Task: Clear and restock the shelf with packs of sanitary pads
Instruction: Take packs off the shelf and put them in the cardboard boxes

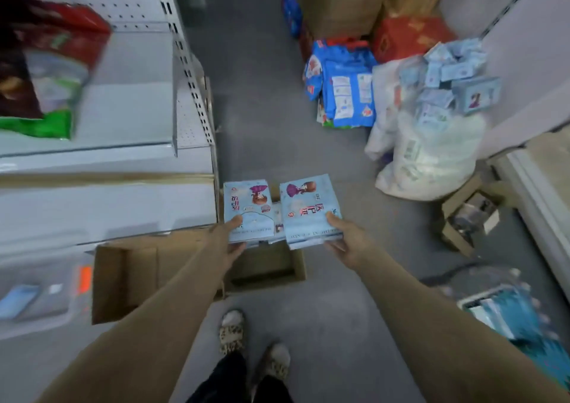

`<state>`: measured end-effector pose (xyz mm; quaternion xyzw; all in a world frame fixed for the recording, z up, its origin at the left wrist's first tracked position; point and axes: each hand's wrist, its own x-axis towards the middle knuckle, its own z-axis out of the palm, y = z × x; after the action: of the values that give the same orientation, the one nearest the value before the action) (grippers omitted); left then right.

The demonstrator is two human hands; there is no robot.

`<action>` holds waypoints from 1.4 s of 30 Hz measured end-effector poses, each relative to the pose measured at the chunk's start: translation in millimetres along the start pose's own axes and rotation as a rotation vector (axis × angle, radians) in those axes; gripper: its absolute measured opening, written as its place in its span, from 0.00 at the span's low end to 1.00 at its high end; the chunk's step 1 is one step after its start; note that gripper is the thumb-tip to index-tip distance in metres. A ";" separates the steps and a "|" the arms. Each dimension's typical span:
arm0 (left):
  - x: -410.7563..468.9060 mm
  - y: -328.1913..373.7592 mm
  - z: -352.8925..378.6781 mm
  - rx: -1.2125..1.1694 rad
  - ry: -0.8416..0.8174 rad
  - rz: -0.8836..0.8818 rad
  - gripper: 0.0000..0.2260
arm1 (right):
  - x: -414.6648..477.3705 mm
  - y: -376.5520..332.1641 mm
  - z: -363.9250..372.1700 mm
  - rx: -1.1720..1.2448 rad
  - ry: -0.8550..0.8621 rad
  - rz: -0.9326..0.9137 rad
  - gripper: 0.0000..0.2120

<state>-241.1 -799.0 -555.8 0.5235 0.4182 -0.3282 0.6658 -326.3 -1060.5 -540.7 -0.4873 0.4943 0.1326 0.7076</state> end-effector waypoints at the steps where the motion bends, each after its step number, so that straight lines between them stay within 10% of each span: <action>1: 16.2 -11.0 -6.1 0.008 0.035 -0.033 0.24 | 13.0 16.9 -0.2 -0.001 0.000 0.037 0.22; 21: 273.6 -163.8 -62.6 -0.126 0.100 -0.196 0.19 | 224.0 198.3 27.5 0.099 0.105 0.249 0.21; 42: 350.7 -220.9 -65.9 0.107 0.264 -0.197 0.17 | 276.4 245.6 17.7 -0.006 0.207 0.279 0.20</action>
<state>-296.0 -786.9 -971.7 0.5530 0.5333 -0.3421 0.5410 -349.0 -1006.9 -906.2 -0.4269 0.6270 0.1802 0.6262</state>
